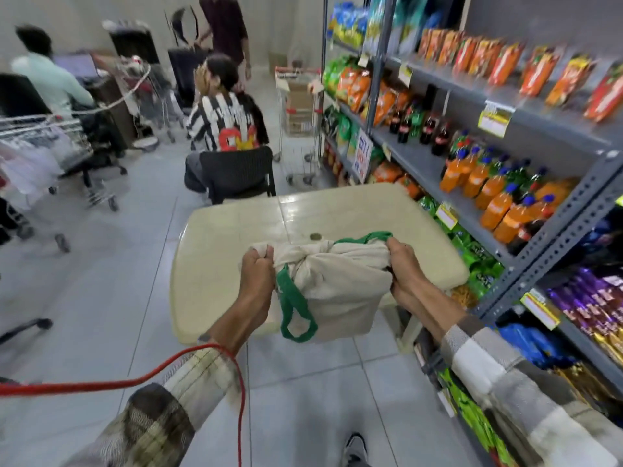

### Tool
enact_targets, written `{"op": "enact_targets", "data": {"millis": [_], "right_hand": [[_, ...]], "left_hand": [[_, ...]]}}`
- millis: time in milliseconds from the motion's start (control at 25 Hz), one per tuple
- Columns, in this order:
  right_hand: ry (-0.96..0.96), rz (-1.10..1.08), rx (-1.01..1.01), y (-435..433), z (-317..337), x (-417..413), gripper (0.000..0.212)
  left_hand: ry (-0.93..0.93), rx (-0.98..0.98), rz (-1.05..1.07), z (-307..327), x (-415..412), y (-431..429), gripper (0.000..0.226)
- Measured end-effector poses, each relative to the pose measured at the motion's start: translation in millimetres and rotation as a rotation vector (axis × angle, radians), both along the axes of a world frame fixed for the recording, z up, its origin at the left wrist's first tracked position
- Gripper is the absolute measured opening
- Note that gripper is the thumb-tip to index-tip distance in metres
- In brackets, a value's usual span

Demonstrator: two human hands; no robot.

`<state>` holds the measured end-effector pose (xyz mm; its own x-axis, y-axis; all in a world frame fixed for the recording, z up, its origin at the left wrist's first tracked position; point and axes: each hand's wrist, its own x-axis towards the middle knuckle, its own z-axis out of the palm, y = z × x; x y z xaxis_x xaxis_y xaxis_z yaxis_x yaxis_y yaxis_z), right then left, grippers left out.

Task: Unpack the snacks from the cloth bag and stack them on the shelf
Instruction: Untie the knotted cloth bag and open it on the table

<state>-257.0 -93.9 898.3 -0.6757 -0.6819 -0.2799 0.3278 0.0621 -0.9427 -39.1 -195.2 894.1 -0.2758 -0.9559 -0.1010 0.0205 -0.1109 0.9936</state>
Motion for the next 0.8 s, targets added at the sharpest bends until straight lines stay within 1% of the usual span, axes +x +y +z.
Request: {"op": "enact_targets", "data": {"millis": [80, 200, 320, 360, 520, 680, 800], "right_hand": [[-0.025, 0.013, 0.006, -21.3, -7.2, -13.2, 0.028], [-0.054, 0.036, -0.003, -66.8, -19.4, -47.5, 0.030], [-0.048, 0.084, 0.016, -121.2, -24.7, -85.7, 0.031], [-0.050, 0.094, 0.024, -138.9, -25.5, -97.2, 0.031], [-0.057, 0.121, 0.027, -211.3, -26.8, -136.8, 0.029], [-0.009, 0.113, 0.054, -298.1, -26.7, -167.1, 0.026], [0.048, 0.107, 0.080, -344.6, -36.4, -183.4, 0.025]], "left_hand": [[0.006, 0.023, -0.001, -5.9, -12.5, -18.1, 0.021], [-0.033, 0.021, -0.020, -14.6, -41.0, -58.5, 0.034], [-0.061, 0.049, 0.012, -18.7, -75.4, -106.6, 0.043], [-0.057, 0.064, 0.037, -20.1, -85.7, -121.5, 0.043], [-0.017, 0.106, 0.103, -21.9, -124.6, -176.3, 0.031], [0.007, 0.143, 0.158, -20.0, -161.0, -247.1, 0.029], [-0.028, 0.110, 0.128, -32.4, -175.0, -294.5, 0.032]]}}
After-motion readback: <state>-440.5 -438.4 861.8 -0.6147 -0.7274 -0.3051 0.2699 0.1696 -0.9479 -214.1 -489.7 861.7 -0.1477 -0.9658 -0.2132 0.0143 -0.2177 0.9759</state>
